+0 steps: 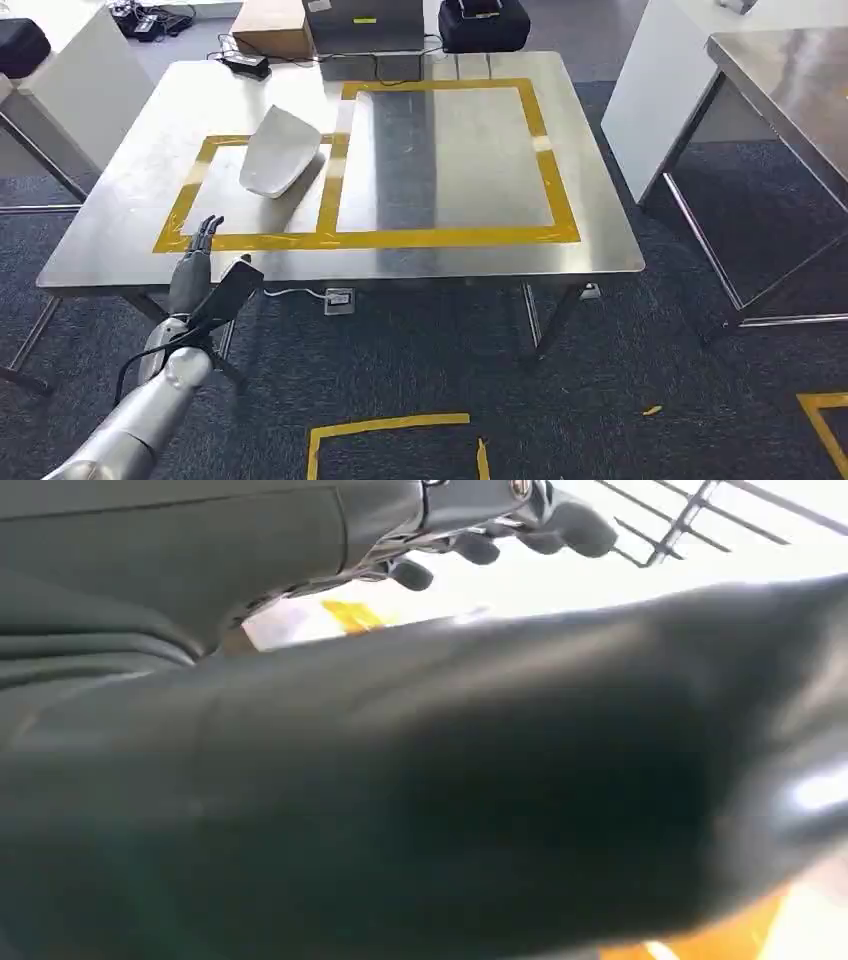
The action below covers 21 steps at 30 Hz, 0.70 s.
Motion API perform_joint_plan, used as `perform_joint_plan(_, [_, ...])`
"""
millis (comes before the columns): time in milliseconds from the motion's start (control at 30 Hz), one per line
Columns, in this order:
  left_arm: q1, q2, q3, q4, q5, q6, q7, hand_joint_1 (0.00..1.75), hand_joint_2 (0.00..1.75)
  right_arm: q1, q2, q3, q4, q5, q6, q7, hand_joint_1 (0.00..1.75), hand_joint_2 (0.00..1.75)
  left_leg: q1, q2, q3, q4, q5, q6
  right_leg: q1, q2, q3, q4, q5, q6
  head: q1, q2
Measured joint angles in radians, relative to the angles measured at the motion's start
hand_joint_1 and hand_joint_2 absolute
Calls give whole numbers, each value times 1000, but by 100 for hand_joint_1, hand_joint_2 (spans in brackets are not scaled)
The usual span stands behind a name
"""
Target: Take the parts from the cabinet and place them on the table.
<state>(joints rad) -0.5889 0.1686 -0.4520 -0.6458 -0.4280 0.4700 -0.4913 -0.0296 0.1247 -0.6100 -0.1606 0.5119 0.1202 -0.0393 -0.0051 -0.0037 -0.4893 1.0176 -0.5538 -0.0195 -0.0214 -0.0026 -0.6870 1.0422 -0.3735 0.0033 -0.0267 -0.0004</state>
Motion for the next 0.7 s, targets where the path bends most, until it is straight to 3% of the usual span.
perform_joint_plan(67, [5, 6, 0, -4, 0, -1, 3, 0, 0, 1, 0, 0, 0, 0, 0, 1, 0, 0, -2, 1, -11, 0, 15, 19, 1, 1, 0, -17, 23, 17, -6, 0])
perform_joint_plan(100, [7, 6, 0, -6, -1, -1, 3, 0, 0, 3, 0, 0, 0, 0, 0, 1, 0, 0, 6, 6, -21, -8, 34, 31, -4, 3, -8, -12, 16, 21, -8, 0])
perform_joint_plan(133, [8, 6, 0, -9, -1, -2, 4, 0, 0, 4, 0, 0, 0, 0, 0, 2, 0, 0, 5, 8, -31, -8, 49, 40, -2, 4, -22, 12, -40, 25, -6, 0])
perform_joint_plan(200, [12, 6, 0, -12, -1, -2, 4, 0, 0, 6, -1, 0, 0, 0, 0, 3, 0, 0, 4, 7, -66, -7, 76, 46, -2, 4, -55, 142, -171, 33, -3, 0])
perform_joint_plan(233, [17, 7, 1, -13, -1, 3, 4, 0, 0, 5, -2, 0, 0, 0, -2, 3, 0, 0, 2, 8, -82, -6, 89, 48, -1, 4, -69, 217, -210, 36, -3, 0])
perform_joint_plan(267, [25, 8, 2, -16, -1, 11, 3, 0, 0, 5, -2, 0, 0, -1, -6, 3, 0, 0, 0, 9, -100, -4, 101, 47, 1, 4, -73, 279, -218, 36, -3, 0])
perform_joint_plan(300, [38, 9, 5, -23, 3, 19, 2, 0, 0, 5, -2, -1, 0, -1, -11, 3, 0, 0, -1, 9, -117, 0, 112, 46, 2, 4, -61, 300, -196, 35, -2, 0])
perform_joint_plan(333, [53, 11, 12, -32, 5, 32, 2, 0, 0, 5, -3, -2, 0, -1, -14, 2, 0, 0, -1, 10, -133, 4, 122, 44, 4, 4, -28, 279, -158, 31, -2, 0])
perform_joint_plan(367, [69, 12, 17, -45, 3, 51, 6, 0, 0, 5, -3, -2, 0, -1, -15, 0, 0, 0, -2, 11, -149, 8, 131, 42, 6, 4, 26, 218, -125, 26, -2, 0])
perform_joint_plan(400, [83, 14, 21, -61, -2, 67, 12, 0, 0, 5, -3, -2, 0, 0, -16, -3, 0, 0, -2, 11, -162, 13, 139, 39, 9, 4, 92, 135, -117, 20, -2, 0])
perform_joint_plan(433, [96, 14, 25, -78, -3, 70, 19, 0, 0, 1, -5, -3, 0, 0, -16, -6, 0, 0, -1, 13, -170, 19, 146, 36, 13, 4, 154, 41, -160, 10, -2, 0])
perform_joint_plan(467, [110, 15, 31, -98, -7, 72, 24, 0, 0, 0, -5, -3, -1, 0, -15, -10, 0, 0, -4, 13, -175, 23, 152, 29, 20, 5, 186, -17, -182, 1, -3, 0])
perform_joint_plan(567, [139, 16, 39, -140, -45, 91, 47, 0, 0, -3, -5, -5, -1, 2, -12, -17, 0, 0, 0, 13, -172, 6, 181, 11, 23, 4, 168, -15, -160, -19, 2, 0])
perform_joint_plan(600, [147, 18, 42, -151, -65, 118, 48, 0, 0, -2, -3, -6, 0, 2, -12, -18, 0, 0, -2, 11, -179, 7, 188, 6, 12, 0, 161, -28, -141, -29, 3, 0])
perform_joint_plan(633, [152, 19, 45, -159, -85, 154, 49, 0, 0, -7, -3, -6, 0, 3, -12, -21, 0, 0, 0, 6, -190, 22, 148, 0, 12, -3, 150, -29, -128, -35, 2, 0])
perform_joint_plan(700, [153, 20, 61, -182, -137, 214, 48, 0, 0, -5, -3, -6, -1, 5, -13, -23, 0, 0, 7, 5, -220, 139, 16, -13, 11, -3, 120, -30, -100, -38, -3, 0])
